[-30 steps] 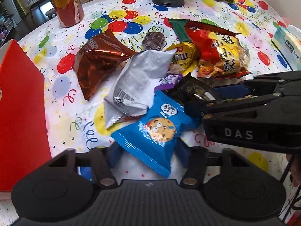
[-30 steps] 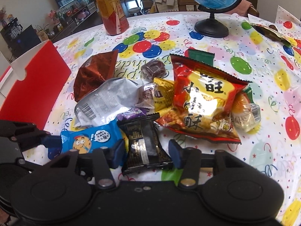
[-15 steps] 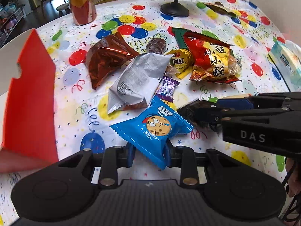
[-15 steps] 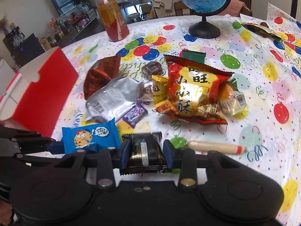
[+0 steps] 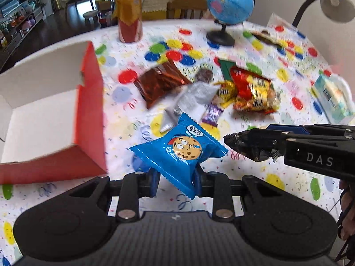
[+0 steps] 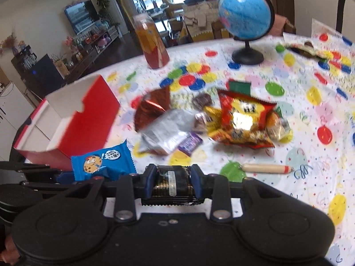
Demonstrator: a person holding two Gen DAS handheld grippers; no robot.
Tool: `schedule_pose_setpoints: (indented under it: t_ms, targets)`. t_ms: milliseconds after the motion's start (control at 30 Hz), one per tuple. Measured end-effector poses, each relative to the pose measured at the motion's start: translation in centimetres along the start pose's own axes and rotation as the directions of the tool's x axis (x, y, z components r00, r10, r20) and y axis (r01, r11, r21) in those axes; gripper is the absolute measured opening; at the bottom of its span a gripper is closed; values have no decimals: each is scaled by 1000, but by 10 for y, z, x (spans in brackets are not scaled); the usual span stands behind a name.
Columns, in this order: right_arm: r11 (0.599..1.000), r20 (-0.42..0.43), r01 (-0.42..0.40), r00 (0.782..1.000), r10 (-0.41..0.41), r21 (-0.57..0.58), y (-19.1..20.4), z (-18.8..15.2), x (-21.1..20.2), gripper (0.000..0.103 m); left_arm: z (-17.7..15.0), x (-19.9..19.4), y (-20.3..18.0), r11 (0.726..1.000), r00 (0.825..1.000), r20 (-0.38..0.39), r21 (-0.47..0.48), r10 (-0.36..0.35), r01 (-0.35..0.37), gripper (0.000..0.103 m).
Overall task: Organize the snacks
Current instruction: 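Carry both snacks over the red box and open both tools to drop them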
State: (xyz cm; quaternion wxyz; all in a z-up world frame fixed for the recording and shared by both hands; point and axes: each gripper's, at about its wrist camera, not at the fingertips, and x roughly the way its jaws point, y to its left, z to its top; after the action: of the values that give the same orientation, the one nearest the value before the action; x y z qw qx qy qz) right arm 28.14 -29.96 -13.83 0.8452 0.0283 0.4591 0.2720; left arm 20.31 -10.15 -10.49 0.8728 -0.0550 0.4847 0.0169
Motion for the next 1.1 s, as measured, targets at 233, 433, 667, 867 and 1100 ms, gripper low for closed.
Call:
schedule_pose_setpoints:
  t_ms: [233,433,667,867,1100]
  targets:
    - [999,79,7,997,-4,-33,55,26,-27,33,9,-45,42,999,997,74,-34,-14,17,30]
    - [998,113,-3,994,10,-60,105,46,-22,33,16,-73,87,998,992,125,-65,-1,9,30]
    - [992,106,-31,993,44,-120,168,59,7,33,14,-86,150,991,987,147,-124,59,-41,30]
    - [986,73,-46,996,58,-161,209,62,45,33,11,-82,207,979,984,125,-178,123,-100,30]
    - [978,5,-36,999,37,-204,240,55,89,33,6,-58,262,961,983,53,-229,173,-157,30]
